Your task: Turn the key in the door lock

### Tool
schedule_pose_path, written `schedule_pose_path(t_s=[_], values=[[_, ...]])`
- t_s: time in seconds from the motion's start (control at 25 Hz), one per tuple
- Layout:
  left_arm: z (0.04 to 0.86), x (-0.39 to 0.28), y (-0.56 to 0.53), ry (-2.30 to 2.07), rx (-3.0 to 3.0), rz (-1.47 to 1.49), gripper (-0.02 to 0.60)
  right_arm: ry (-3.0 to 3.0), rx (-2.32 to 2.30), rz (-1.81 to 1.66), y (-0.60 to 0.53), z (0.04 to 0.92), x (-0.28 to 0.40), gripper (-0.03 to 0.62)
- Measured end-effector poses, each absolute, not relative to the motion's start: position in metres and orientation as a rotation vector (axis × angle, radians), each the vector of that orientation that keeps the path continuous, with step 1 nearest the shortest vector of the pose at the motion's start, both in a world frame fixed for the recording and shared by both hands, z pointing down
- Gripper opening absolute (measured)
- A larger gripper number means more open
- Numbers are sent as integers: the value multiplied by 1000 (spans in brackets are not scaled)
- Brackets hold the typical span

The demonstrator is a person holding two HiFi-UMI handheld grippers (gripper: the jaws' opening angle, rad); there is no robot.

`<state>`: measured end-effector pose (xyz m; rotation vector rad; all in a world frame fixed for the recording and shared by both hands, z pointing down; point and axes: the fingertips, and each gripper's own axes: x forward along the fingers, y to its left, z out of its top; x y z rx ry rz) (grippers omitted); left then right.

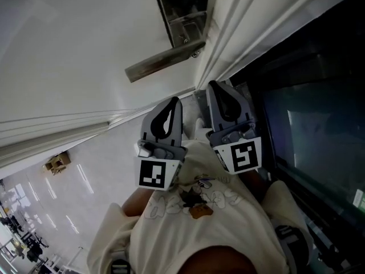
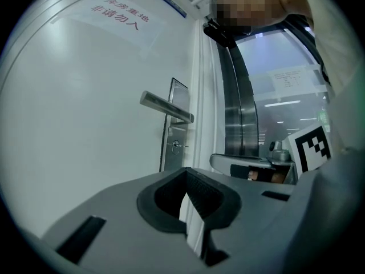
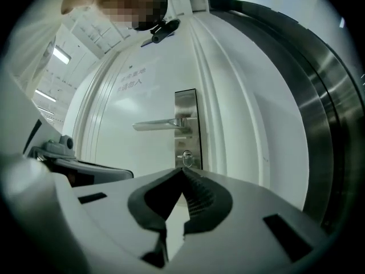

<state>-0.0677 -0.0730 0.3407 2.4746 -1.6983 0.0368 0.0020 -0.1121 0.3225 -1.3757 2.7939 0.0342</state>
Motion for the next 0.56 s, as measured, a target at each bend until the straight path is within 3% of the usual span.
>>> schedule_pose_path(t_s=[0.56], values=[[339,-70,-70,-1675,2473,57,6,2804,-1351,44,-104,321,-9,6]])
